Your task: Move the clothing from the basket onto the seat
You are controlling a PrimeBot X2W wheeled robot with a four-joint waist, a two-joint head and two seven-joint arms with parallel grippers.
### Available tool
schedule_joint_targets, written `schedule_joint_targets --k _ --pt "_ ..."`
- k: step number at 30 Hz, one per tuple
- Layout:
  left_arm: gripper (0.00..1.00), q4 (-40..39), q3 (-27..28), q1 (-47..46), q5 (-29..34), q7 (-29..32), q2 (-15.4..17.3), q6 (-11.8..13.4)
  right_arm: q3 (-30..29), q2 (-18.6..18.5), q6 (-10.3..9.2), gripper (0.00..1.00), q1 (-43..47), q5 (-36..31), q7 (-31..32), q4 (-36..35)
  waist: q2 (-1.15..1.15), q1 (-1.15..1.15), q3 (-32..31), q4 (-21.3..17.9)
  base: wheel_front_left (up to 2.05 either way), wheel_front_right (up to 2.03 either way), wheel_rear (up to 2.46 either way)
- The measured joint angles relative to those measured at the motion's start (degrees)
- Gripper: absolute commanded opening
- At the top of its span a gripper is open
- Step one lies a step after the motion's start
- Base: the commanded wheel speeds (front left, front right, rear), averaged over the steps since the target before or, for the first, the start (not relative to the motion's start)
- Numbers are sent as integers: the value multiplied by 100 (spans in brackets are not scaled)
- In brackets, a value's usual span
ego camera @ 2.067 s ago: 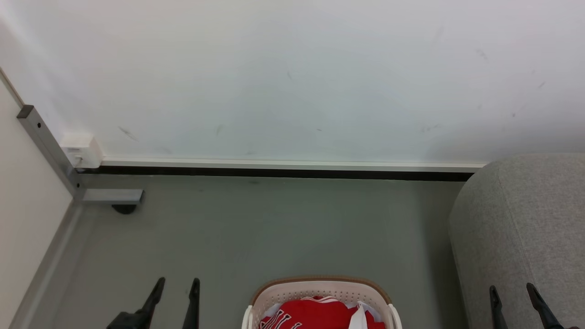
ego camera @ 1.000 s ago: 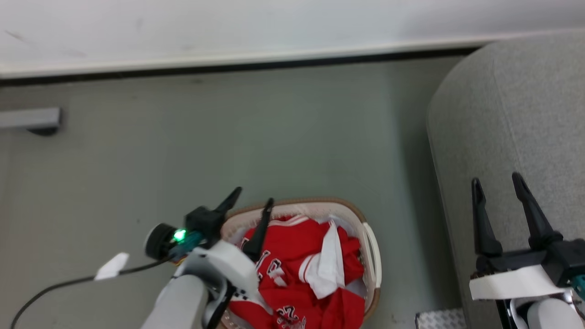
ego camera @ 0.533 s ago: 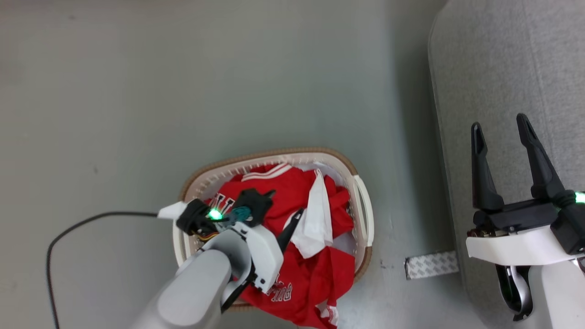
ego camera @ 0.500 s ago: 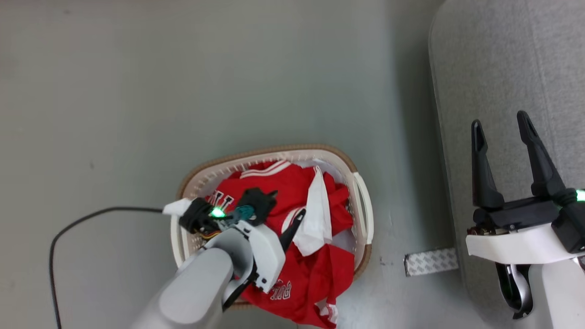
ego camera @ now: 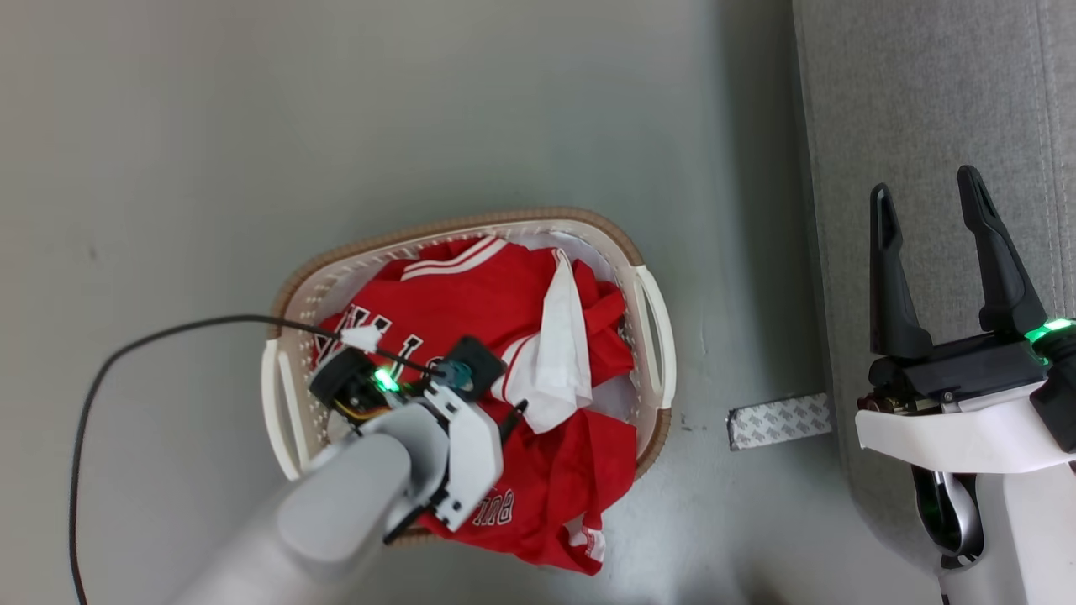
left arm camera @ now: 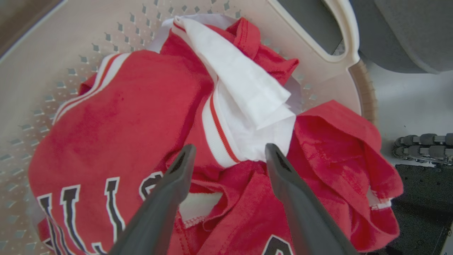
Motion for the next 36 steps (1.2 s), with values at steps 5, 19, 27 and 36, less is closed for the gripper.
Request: schedule_joint_targets --k 5,19,27,36 --pt "100 181 -105 -292 -115 -83 143 0 2 0 0 100 -26 38 0 -97 0 0 187 -60 0 0 0" --pt "100 776 -364 -760 -290 -207 93 0 3 0 0 100 -57 107 0 -243 0 0 747 -128 0 0 0" --pt "100 893 -719 -786 -565 -256 -21 1 1 0 0 100 -81 109 0 -267 0 -1 865 -102 0 0 0" --pt "0 1120 -993 -922 -716 -560 -100 1 -3 0 0 100 -82 107 0 -297 0 -1 914 -85 0 0 0"
